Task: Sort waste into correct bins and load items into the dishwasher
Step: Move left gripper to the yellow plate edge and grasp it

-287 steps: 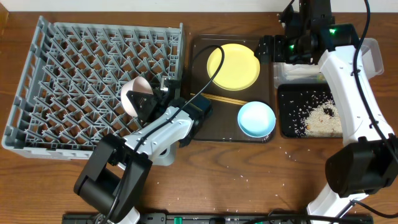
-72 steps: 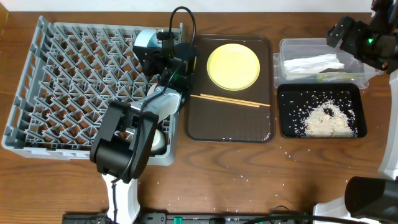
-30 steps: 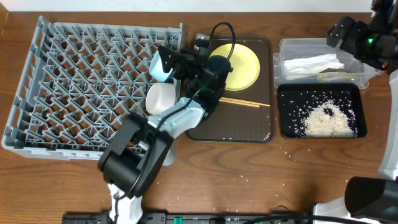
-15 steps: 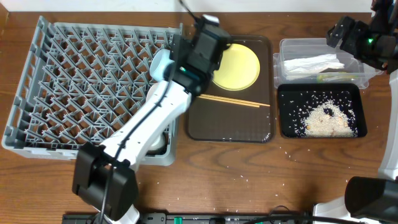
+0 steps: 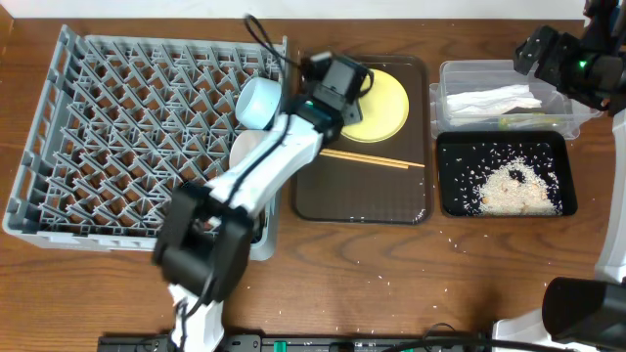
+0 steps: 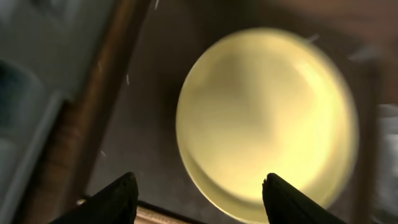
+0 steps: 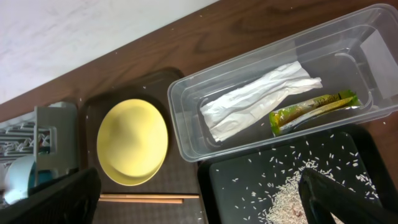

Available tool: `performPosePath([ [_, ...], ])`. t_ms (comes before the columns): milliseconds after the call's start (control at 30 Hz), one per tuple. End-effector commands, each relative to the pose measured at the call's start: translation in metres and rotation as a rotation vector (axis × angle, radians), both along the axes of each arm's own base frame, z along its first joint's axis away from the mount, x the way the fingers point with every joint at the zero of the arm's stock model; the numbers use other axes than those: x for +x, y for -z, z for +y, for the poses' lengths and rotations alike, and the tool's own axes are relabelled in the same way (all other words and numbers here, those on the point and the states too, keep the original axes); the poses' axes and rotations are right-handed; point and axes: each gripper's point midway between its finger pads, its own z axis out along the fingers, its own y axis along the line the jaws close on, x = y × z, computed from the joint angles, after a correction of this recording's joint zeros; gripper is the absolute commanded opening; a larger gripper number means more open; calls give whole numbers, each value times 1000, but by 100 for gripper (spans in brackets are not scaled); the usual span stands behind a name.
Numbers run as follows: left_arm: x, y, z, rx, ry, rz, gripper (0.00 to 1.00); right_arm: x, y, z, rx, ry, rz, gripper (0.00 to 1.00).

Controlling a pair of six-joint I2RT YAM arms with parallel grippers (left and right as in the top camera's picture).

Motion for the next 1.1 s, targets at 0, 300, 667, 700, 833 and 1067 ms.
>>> performPosePath([
  [0,3,31,6,-18,-114,46,63,0,-1,0,1,4,0,99],
  [300,17,70,8,22,-161,20,63,0,-1,0,1,4,0,99],
  [667,29,108,5,22,-171,1,61,0,-1,0,1,4,0,99],
  [700,29,112,7,28,-174,4,58,0,-1,0,1,4,0,99],
  [833,29,129,13,58,-187,12,43,0,-1,0,1,4,0,99],
  [1067,33,129,29,138,-228,-29,8,0,-1,0,1,4,-1,99],
])
